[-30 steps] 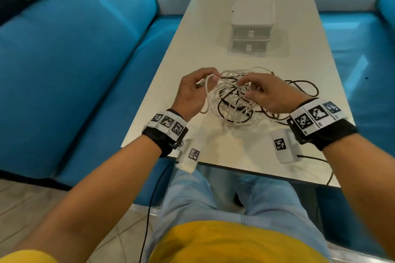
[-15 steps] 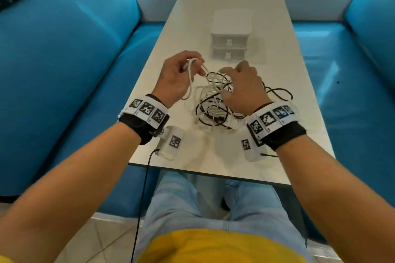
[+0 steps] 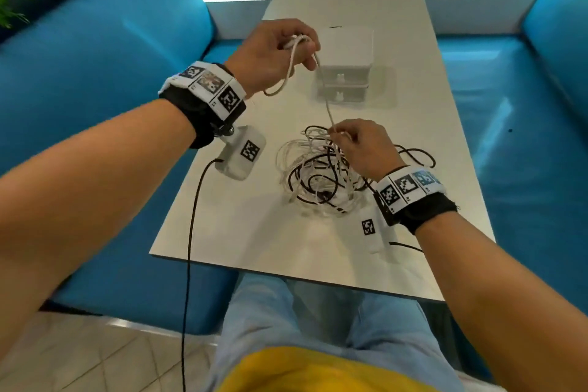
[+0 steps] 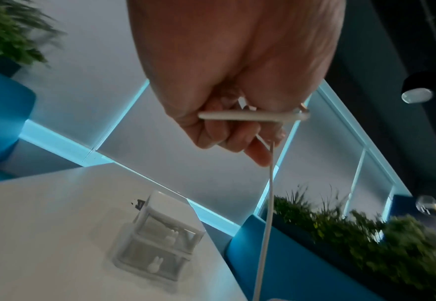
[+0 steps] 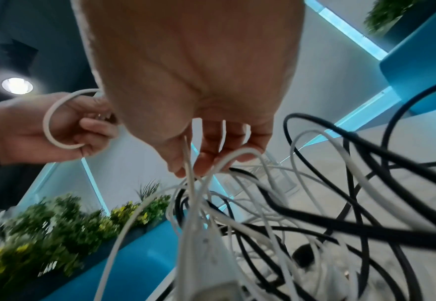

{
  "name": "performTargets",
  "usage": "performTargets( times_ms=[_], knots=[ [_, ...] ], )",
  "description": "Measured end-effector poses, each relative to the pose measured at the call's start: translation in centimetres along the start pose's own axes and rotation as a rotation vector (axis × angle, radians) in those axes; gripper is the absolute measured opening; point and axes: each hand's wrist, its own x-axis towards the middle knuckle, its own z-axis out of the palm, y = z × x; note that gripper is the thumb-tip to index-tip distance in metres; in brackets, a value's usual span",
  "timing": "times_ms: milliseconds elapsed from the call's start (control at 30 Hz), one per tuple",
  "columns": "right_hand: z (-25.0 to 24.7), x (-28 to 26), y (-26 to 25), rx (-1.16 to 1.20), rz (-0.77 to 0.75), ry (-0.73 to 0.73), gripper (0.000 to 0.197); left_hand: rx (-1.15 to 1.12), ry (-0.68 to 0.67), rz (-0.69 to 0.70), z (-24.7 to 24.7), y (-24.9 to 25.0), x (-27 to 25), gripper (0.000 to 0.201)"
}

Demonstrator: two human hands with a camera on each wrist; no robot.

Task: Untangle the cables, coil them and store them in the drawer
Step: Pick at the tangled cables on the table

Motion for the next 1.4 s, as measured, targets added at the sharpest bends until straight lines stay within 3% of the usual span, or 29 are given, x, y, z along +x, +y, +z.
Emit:
performTargets(
  times_ms=[133, 233, 333, 533, 633, 700, 900, 1000, 1067, 1133, 1200, 1300, 1400],
  knots=[
    [-0.4, 0.7, 0.9, 0.051, 0.035, 0.035, 0.022, -0.204, 0.156, -0.179, 3.0, -3.1, -1.6, 0.009],
    [-0.1, 0.6, 0.5, 0.061, 0.014, 0.044, 0.019, -0.207, 0.073, -0.307, 6.2, -5.8, -4.4, 0.03],
    [0.2, 0.2, -0.2, 0.018, -0.009, 0.029, 0.019, -0.215, 0.03, -0.232, 8.4, -6.7, -6.2, 0.024],
    [0.1, -1.1, -0.6, 0.085, -0.003, 0.001, 0.015, -0.198, 0.21, -0.116, 9.3, -6.7, -7.3, 0.012],
    [-0.5, -0.7, 0.7, 0.153, 0.073, 0.022, 0.011, -0.441, 0.335, -0.222, 9.3, -7.0, -8.3, 0.015],
    [-1.5, -0.3, 2.1, 0.062, 0.14, 0.069, 0.012, -0.625, 0.424, -0.28, 8.3, -7.2, -8.9, 0.017],
    [-2.8, -0.3, 4.8, -0.158, 0.394, 0.269, 0.021, -0.645, 0.605, -0.215, 3.3, -7.2, -9.1, 0.014],
    [-1.9, -0.8, 2.1, -0.252, 0.215, 0.323, 0.03, -0.576, 0.531, -0.187, 3.0, -5.8, -9.1, 0.013],
    [-0.7, -1.5, -0.2, -0.243, 0.045, 0.225, 0.041, -0.56, 0.427, -0.169, 3.6, -4.6, -9.3, 0.014],
    [1.0, -1.9, -1.4, -0.269, -0.055, 0.081, 0.038, -0.611, 0.344, -0.145, 4.1, -3.7, -9.7, 0.015],
    [1.9, -1.8, -1.3, -0.299, -0.088, 0.076, 0.025, -0.627, 0.306, -0.113, 4.5, -3.5, -10.1, 0.014],
    [1.4, -1.6, -1.3, -0.209, -0.059, 0.132, 0.026, -0.238, 0.294, -0.118, 5.5, -5.5, -9.7, 0.025],
    [-0.1, -1.5, -3.1, -0.12, -0.112, 0.18, 0.018, -0.107, 0.106, -0.157, 7.5, -6.7, -8.7, 0.043]
  ],
)
